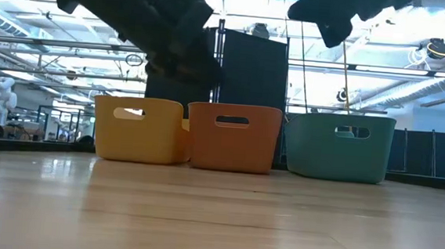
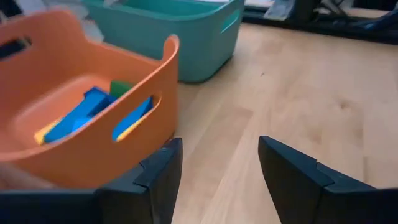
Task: Sort blocks by size
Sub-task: Return to Home Position
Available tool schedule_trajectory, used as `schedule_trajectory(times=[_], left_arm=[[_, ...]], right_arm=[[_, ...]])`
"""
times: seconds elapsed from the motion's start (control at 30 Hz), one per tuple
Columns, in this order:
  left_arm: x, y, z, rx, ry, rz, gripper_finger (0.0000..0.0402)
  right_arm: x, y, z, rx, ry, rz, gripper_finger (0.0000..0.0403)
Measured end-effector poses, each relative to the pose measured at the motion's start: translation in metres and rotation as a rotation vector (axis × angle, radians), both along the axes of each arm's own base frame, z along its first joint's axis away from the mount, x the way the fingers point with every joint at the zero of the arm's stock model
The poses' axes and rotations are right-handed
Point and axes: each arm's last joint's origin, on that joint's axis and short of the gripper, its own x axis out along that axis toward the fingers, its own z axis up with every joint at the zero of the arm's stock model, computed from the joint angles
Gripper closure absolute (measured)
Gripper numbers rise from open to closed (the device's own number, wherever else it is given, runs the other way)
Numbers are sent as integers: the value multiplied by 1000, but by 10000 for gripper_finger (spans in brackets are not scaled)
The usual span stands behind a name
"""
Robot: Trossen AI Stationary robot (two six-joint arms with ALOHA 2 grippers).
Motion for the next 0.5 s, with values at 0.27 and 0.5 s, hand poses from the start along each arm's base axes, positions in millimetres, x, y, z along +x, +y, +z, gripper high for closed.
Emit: schedule_trajectory(times=[0.27, 0.5], left_arm=[[3, -11, 11, 93, -65, -98, 269], [3, -9, 28, 167, -126, -142, 364]], right_arm=[[-19, -6, -38, 15, -63, -18, 403], [-43, -7, -30, 25, -182, 29, 403]])
